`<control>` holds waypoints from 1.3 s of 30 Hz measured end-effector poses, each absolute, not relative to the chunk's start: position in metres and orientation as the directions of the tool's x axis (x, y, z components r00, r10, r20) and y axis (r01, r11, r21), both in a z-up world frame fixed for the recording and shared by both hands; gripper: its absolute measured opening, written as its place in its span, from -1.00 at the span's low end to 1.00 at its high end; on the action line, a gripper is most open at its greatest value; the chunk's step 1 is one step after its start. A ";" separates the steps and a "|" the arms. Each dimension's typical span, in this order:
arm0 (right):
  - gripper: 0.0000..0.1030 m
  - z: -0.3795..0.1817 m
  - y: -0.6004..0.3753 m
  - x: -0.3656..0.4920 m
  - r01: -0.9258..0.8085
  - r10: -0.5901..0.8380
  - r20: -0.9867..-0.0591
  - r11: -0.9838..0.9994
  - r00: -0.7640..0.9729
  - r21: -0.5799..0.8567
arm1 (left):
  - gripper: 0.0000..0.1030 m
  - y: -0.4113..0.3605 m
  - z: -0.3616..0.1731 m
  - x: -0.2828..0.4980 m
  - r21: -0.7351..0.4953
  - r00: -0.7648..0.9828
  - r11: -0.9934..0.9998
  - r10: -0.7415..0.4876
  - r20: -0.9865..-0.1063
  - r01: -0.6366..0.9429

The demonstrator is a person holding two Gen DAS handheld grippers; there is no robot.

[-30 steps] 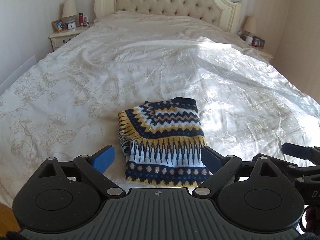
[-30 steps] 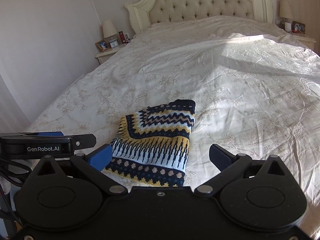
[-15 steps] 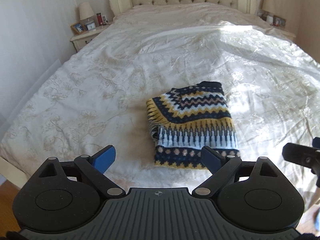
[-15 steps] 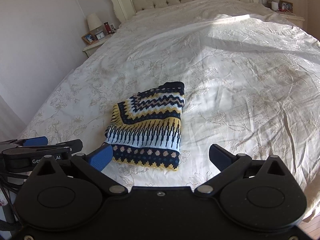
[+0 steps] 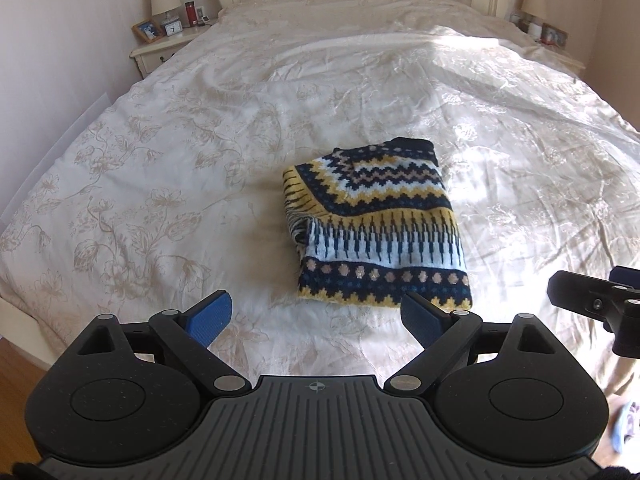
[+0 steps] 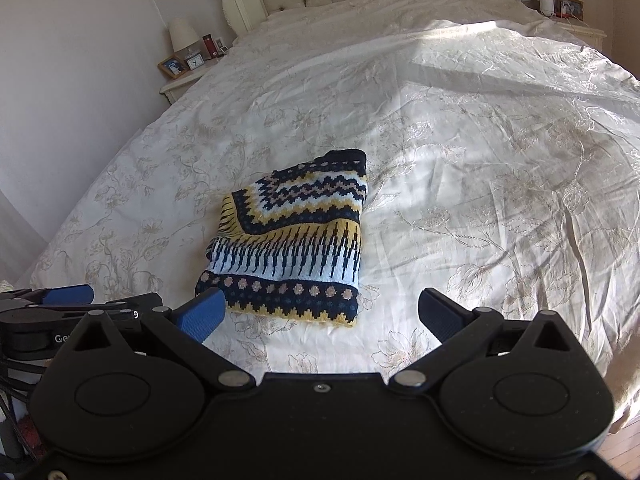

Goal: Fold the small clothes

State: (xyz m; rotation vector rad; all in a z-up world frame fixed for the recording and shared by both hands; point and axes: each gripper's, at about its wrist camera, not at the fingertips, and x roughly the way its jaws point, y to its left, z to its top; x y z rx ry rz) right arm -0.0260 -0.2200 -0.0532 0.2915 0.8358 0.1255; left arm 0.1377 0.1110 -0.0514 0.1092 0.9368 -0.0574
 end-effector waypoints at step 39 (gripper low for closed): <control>0.99 -0.061 -0.225 -0.036 0.055 0.213 -0.733 0.945 0.645 0.323 | 0.79 0.099 -0.066 0.132 0.048 0.515 0.988 -0.036 -0.857 0.149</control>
